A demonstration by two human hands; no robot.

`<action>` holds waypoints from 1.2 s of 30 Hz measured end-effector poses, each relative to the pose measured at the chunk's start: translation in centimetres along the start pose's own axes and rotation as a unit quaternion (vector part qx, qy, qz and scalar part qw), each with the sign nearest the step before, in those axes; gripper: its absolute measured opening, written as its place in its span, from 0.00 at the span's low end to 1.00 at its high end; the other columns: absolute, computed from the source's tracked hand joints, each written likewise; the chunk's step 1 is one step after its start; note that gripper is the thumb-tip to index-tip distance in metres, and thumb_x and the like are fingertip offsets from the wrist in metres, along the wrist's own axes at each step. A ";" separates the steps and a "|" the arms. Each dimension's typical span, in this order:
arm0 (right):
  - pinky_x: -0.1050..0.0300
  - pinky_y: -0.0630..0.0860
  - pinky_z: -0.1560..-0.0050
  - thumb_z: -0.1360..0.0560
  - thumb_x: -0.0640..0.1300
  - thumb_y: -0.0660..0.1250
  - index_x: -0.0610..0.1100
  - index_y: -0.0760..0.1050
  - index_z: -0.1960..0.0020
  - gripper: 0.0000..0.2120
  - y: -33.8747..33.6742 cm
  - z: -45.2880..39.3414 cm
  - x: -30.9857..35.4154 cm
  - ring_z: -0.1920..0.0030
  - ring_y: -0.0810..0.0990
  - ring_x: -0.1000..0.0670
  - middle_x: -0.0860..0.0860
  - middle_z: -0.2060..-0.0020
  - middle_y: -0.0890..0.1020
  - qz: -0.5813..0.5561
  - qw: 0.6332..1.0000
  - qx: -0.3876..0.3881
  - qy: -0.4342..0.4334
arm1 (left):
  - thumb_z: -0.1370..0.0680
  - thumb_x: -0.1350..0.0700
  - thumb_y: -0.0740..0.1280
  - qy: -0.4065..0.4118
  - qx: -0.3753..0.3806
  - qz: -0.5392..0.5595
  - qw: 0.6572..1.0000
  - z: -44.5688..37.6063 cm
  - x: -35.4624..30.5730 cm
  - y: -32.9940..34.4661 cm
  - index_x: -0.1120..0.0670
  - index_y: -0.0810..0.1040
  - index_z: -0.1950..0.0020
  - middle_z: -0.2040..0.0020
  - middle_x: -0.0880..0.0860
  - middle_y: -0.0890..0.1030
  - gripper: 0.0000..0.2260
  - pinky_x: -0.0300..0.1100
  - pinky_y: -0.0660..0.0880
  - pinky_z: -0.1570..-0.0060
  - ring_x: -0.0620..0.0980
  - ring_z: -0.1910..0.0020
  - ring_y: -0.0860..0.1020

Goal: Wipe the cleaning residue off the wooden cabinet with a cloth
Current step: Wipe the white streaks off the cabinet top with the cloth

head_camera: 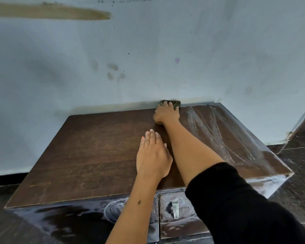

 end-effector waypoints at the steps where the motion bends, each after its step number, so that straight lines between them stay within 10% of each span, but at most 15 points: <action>1: 0.40 0.45 0.25 0.19 0.45 0.51 0.42 0.55 0.24 0.25 0.3 -0.1 0.8 0.23 0.47 0.44 0.45 0.23 0.52 0.007 1.000 -0.003 -0.012 | 0.18 0.52 0.46 0.002 0.007 -0.004 1.000 0.0 0.0 0.1 0.61 0.48 0.24 0.23 0.58 0.48 0.25 0.45 0.42 0.25 0.53 0.23 0.45; 9: 0.43 0.53 0.27 0.18 0.46 0.51 0.48 0.61 0.26 0.21 0.4 -0.7 0.4 0.25 0.56 0.46 0.50 0.25 0.60 0.031 0.986 0.007 -0.164 | 0.18 0.53 0.46 -0.004 0.009 -0.004 1.000 -0.2 0.3 0.2 0.61 0.50 0.24 0.22 0.57 0.49 0.24 0.44 0.44 0.26 0.52 0.23 0.47; 19: 0.41 0.50 0.26 0.19 0.46 0.51 0.46 0.61 0.26 0.22 -1.6 -1.5 -7.7 0.25 0.56 0.43 0.46 0.26 0.61 0.051 0.998 -0.017 -0.029 | 0.18 0.52 0.46 -0.006 0.010 -0.008 1.000 -0.2 -0.3 0.2 0.60 0.50 0.24 0.23 0.58 0.50 0.24 0.45 0.44 0.26 0.53 0.23 0.48; 28: 0.43 0.48 0.26 0.18 0.46 0.50 0.48 0.58 0.24 0.23 0.8 2.4 -0.7 0.24 0.53 0.45 0.48 0.24 0.56 0.049 0.981 0.013 -0.189 | 0.18 0.53 0.47 -0.026 0.009 -0.051 0.998 -0.2 -0.1 -0.6 0.62 0.48 0.24 0.23 0.59 0.49 0.24 0.48 0.42 0.26 0.55 0.24 0.47; 36: 0.43 0.47 0.26 0.18 0.47 0.50 0.46 0.59 0.25 0.22 -1.4 2.5 -8.4 0.24 0.53 0.44 0.46 0.24 0.56 0.031 0.997 -0.013 -0.074 | 0.18 0.48 0.45 -0.012 0.027 -0.024 0.999 1.0 -2.8 -1.1 0.62 0.52 0.24 0.23 0.59 0.52 0.25 0.48 0.43 0.26 0.54 0.24 0.49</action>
Point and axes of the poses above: each hand's wrist, its own z-axis away from the middle knuckle, its own y-axis out of the palm, x = y × z, the point moved 4 cm from there along -z, towards the middle knuckle
